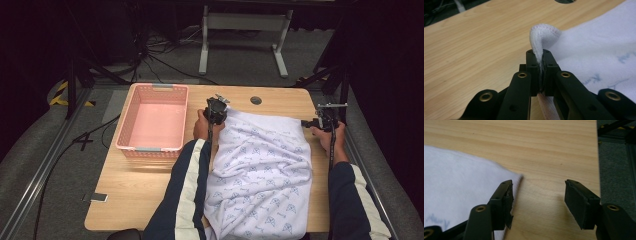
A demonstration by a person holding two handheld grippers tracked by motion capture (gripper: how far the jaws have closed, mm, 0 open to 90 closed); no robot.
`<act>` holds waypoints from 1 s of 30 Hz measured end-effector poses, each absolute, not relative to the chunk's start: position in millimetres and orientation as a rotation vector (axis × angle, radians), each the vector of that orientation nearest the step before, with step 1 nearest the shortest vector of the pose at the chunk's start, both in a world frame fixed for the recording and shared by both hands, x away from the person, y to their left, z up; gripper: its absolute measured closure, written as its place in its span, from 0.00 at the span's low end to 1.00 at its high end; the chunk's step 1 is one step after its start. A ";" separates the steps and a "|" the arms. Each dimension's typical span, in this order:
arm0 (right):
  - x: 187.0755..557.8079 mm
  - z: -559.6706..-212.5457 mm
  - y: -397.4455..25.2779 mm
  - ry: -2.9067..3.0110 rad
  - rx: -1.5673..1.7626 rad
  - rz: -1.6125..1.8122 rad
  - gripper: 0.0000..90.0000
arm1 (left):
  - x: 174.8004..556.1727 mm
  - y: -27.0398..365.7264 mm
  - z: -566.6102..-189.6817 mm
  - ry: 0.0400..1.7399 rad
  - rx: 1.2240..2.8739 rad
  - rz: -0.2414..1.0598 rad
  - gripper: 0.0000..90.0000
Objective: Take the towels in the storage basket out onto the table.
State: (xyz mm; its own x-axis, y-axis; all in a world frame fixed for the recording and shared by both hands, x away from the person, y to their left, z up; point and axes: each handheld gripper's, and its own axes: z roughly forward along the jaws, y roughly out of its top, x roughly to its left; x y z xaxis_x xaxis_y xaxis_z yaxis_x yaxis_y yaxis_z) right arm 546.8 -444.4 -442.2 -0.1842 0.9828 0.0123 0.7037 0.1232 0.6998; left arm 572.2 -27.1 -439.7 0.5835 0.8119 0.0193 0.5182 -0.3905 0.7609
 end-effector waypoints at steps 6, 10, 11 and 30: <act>551.8 -443.4 -439.6 1.979 1.602 0.854 0.45 | 573.9 -24.2 -438.4 1.059 2.091 0.516 0.96; 557.4 -444.3 -425.2 2.020 1.556 0.906 0.43 | 574.1 -23.1 -441.9 1.078 2.090 0.487 0.96; 559.5 -444.7 -422.9 2.031 1.550 0.900 0.42 | 574.0 -23.1 -442.4 1.069 2.100 0.482 0.96; 579.9 -441.8 -389.7 2.211 1.482 0.799 0.92 | 573.9 -21.0 -455.9 1.091 2.143 0.397 0.96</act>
State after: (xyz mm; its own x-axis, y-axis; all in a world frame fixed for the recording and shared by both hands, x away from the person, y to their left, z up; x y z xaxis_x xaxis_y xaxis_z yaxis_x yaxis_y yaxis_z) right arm 579.9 -389.7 -441.8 -0.3850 0.9228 0.0146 0.7191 0.2900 0.6315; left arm 573.9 -21.0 -455.9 0.6002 0.7989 -0.0374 0.5876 -0.4088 0.6983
